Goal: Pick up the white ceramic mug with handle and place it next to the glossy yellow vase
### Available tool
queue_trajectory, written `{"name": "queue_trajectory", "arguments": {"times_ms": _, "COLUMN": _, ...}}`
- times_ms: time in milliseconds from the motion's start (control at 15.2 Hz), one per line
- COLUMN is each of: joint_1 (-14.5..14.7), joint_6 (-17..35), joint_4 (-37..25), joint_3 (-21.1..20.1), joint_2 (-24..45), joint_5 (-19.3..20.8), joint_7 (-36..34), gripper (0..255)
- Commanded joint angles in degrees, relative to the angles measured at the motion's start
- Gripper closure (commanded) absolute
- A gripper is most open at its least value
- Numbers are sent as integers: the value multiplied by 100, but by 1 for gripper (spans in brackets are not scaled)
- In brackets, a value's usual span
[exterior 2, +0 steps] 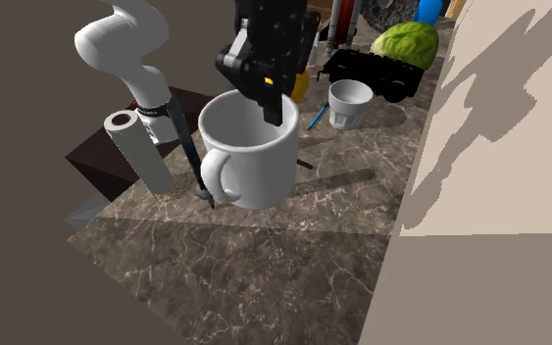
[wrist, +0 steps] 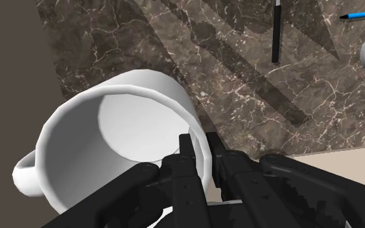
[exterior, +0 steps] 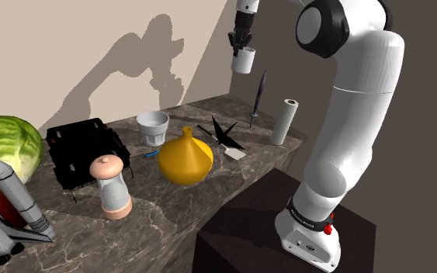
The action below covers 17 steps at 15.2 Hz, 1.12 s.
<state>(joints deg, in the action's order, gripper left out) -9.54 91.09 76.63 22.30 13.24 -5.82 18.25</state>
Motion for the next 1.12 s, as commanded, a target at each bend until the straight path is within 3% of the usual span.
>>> {"name": "queue_trajectory", "arguments": {"times_ms": 0, "joint_1": -18, "joint_6": -181, "joint_4": -204, "joint_3": 6, "joint_2": 24, "joint_5": -11, "joint_7": 2, "gripper": 255}}
{"name": "queue_trajectory", "arguments": {"times_ms": 66, "joint_1": -26, "joint_6": -234, "joint_4": -275, "joint_3": 7, "joint_2": 43, "joint_5": -19, "joint_7": 4, "gripper": 255}}
{"name": "queue_trajectory", "arguments": {"times_ms": 528, "joint_1": 675, "joint_6": -3, "joint_4": 514, "joint_3": -351, "joint_2": -585, "joint_5": 300, "joint_7": -983, "gripper": 255}}
{"name": "queue_trajectory", "arguments": {"times_ms": 1056, "joint_1": 1318, "joint_6": 83, "joint_4": 868, "joint_3": -835, "joint_2": -883, "joint_5": 476, "joint_7": -2094, "gripper": 255}}
